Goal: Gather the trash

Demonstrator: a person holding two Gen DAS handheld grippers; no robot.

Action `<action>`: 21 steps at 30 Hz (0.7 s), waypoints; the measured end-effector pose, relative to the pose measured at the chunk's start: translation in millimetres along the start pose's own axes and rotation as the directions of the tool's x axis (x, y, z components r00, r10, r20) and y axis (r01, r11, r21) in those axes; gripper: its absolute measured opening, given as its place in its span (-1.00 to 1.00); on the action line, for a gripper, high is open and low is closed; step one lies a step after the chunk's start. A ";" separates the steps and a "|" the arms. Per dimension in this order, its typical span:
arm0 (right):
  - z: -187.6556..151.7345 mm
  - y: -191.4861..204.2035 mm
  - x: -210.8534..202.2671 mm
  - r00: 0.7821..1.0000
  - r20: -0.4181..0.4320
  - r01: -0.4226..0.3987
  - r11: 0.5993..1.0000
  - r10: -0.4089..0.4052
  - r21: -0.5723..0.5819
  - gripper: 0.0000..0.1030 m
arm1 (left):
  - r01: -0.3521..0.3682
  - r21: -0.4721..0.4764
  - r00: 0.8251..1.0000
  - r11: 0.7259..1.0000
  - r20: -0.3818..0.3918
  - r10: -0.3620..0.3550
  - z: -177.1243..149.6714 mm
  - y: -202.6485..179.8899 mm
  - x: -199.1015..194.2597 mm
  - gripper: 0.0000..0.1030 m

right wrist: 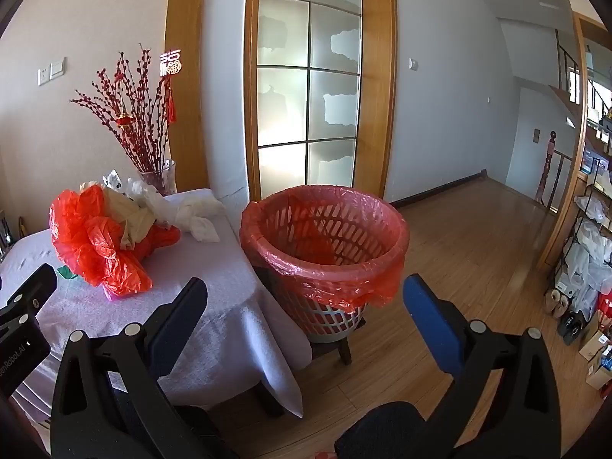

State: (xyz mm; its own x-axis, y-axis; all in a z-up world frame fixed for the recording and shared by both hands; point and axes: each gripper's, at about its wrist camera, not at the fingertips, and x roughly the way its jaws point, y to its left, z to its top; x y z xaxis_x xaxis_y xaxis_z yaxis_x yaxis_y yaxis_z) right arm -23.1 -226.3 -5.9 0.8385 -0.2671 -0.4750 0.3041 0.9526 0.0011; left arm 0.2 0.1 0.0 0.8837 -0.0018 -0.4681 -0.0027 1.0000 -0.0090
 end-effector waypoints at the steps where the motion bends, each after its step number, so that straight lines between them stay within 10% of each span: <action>1: 0.1 0.1 0.0 1.000 0.000 0.000 1.000 0.000 -0.001 0.97 | 0.000 0.000 1.000 1.000 0.000 0.000 0.0 0.0 0.0 0.92; 21: 1.9 1.9 -0.1 1.000 0.001 0.001 1.000 -0.001 -0.005 0.97 | -0.001 0.000 1.000 1.000 -0.001 0.001 0.0 0.0 0.0 0.92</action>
State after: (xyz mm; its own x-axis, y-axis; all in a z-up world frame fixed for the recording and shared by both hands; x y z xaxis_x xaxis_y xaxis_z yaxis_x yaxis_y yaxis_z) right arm -21.7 -224.7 -4.2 0.8389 -0.2682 -0.4737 0.3028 0.9531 -0.0035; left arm 0.2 0.1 0.0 0.8832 -0.0012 -0.4690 -0.0034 1.0000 -0.0089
